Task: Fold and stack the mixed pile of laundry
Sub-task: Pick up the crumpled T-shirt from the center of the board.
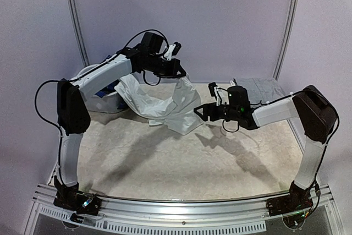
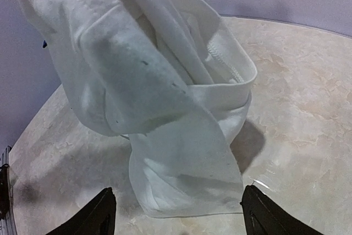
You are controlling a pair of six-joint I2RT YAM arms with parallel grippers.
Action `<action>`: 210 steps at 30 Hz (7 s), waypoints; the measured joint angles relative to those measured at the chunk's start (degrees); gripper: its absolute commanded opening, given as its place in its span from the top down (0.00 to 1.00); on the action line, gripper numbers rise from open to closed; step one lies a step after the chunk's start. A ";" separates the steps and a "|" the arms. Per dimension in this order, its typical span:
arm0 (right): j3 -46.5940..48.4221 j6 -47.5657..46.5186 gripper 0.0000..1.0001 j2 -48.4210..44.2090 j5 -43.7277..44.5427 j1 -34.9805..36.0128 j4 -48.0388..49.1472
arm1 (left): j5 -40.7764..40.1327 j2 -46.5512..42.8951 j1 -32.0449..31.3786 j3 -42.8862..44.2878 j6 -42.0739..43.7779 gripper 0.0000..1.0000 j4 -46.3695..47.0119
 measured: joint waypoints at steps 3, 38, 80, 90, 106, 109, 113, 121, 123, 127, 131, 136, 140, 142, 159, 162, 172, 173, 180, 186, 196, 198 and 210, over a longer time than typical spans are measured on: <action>0.83 -1.95 0.26 0.00 0.11 0.00 -1.68 | -0.11 -2.49 0.00 -2.34 0.35 1.00 -0.87; -2.97 -8.50 0.46 0.52 -14.69 0.66 0.22 | -4.96 -16.65 -3.56 -13.07 2.40 1.00 -3.17; -6.93 -1.07 0.98 -7.61 -10.25 1.49 -5.57 | -6.21 -15.82 -4.07 -12.76 -0.48 0.86 -1.05; -20.02 11.93 0.99 -54.01 12.55 1.03 -33.42 | -4.72 -0.20 -9.97 1.81 -2.99 0.00 -0.74; -13.94 18.58 0.99 -86.25 37.77 0.17 -67.91 | -26.27 -19.30 -12.44 -21.33 0.72 0.12 0.13; -13.99 18.49 0.99 -85.96 38.64 0.17 -68.30 | -29.81 -23.30 -12.46 -29.57 0.28 0.19 2.56; -14.12 17.99 0.99 -85.11 39.45 0.17 -68.24 | -32.46 -24.20 -12.44 -38.86 -1.57 0.28 4.74; -14.19 17.11 0.99 -81.88 40.46 0.17 -67.58 | -34.34 -23.54 -12.41 -49.05 -5.60 0.38 7.06; -14.27 16.76 0.99 -81.57 40.46 0.17 -67.38 | -33.53 -22.95 -12.41 -49.59 -5.73 0.38 8.20; -14.43 16.48 0.99 -81.61 40.50 0.17 -67.10 | -31.74 -20.22 -12.52 -48.72 -4.92 0.39 8.79; -14.80 16.26 0.99 -81.99 40.48 0.17 -66.49 | -33.27 -14.99 -13.14 -45.44 -3.65 0.40 7.06; -14.84 15.80 0.99 -82.01 40.41 0.17 -66.18 | -33.77 -10.47 -13.66 -43.67 -2.56 0.43 5.29; -15.15 15.23 0.99 -82.01 40.39 0.17 -65.79 | -33.57 -7.85 -13.99 -42.12 -1.90 0.46 4.61; -15.26 15.10 0.99 -82.01 40.39 0.17 -65.66 | -33.42 -7.15 -14.27 -41.62 -1.60 0.46 4.59; -16.31 14.29 0.99 -81.96 39.06 0.17 -64.35 | -35.34 -1.53 -15.39 -37.27 1.31 0.58 4.57; -16.33 14.08 0.99 -81.94 38.93 0.17 -63.89 | -35.87 -0.52 -15.39 -36.61 1.77 0.61 4.76; -16.33 13.49 0.99 -81.85 38.14 0.17 -63.49 | -35.91 0.46 -15.39 -36.04 2.58 0.81 6.34; -16.33 13.49 0.99 -81.83 38.07 0.17 -63.49 | -35.89 0.52 -15.37 -36.04 2.71 0.81 6.49; -16.33 13.22 0.99 -81.83 37.99 0.17 -63.52 | -35.65 0.63 -14.97 -37.03 2.97 1.00 9.29; -16.33 13.09 0.99 -81.50 37.99 0.17 -63.47 | -35.74 -0.72 -14.84 -40.13 2.99 1.00 13.11; -16.65 13.57 0.99 -83.87 38.01 0.17 -63.45 | -37.57 -18.29 -14.58 -55.60 2.84 1.00 16.02; -16.68 13.62 0.98 -84.50 37.99 0.17 -63.17 | -38.51 -22.21 -14.53 -56.96 2.80 1.00 16.06; -15.26 13.51 0.99 -82.25 36.04 0.17 -61.37 | -44.13 -40.87 -14.40 -62.71 1.46 1.00 14.80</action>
